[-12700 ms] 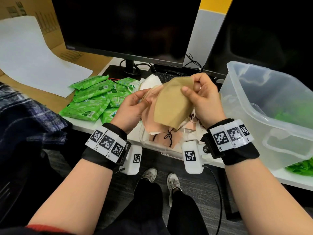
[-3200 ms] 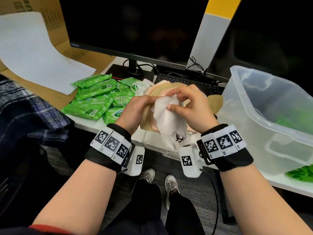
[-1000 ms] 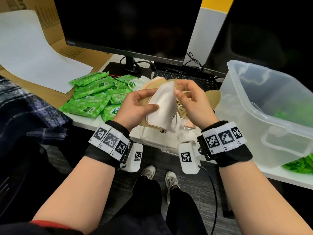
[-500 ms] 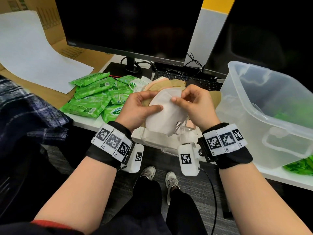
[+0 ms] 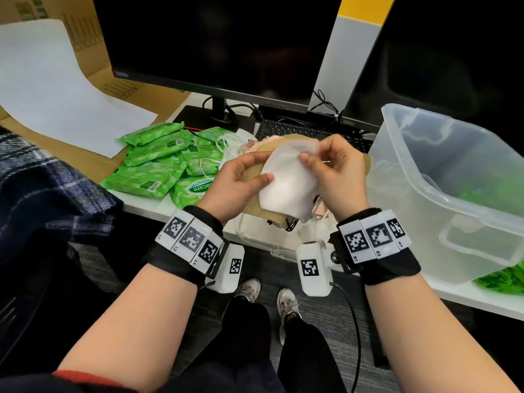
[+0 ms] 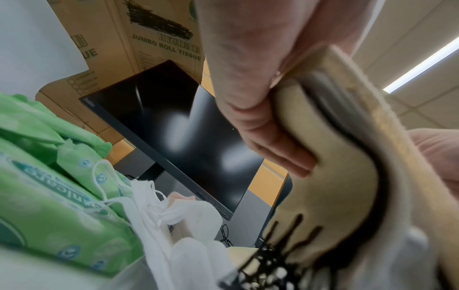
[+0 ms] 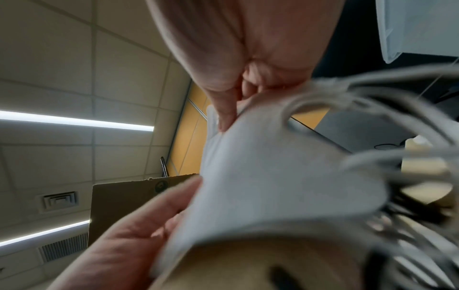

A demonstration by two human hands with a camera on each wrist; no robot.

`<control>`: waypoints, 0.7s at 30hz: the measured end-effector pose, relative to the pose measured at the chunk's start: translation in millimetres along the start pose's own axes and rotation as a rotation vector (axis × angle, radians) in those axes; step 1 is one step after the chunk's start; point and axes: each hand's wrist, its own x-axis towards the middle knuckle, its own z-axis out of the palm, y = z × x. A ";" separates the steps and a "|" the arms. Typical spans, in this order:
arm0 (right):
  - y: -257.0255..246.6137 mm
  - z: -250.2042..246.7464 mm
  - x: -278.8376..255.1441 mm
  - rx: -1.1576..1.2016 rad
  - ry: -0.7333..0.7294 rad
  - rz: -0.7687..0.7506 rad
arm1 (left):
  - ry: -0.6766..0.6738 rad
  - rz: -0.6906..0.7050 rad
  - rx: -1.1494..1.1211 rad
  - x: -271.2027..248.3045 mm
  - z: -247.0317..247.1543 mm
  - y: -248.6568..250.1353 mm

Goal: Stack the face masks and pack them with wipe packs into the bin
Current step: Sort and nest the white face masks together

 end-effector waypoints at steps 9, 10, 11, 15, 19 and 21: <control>-7.5 13.0 0.5 0.043 -0.112 0.025 | -0.072 -0.099 -0.166 -4.0 6.8 8.5; -7.9 14.5 0.4 0.042 -0.101 0.027 | -0.073 -0.099 -0.146 -4.2 7.0 8.5; -8.2 15.8 0.0 0.052 -0.091 0.027 | -0.082 -0.089 -0.126 -4.9 7.0 8.7; -2.5 15.6 2.5 -0.071 -0.068 0.066 | -0.148 -0.039 -0.072 -6.0 0.3 10.0; -0.5 10.0 4.3 -0.134 -0.307 0.131 | -0.121 0.022 -0.052 -3.8 -6.6 11.8; -3.3 10.0 2.9 0.049 -0.292 0.124 | 0.076 0.041 -0.106 1.0 -7.3 11.0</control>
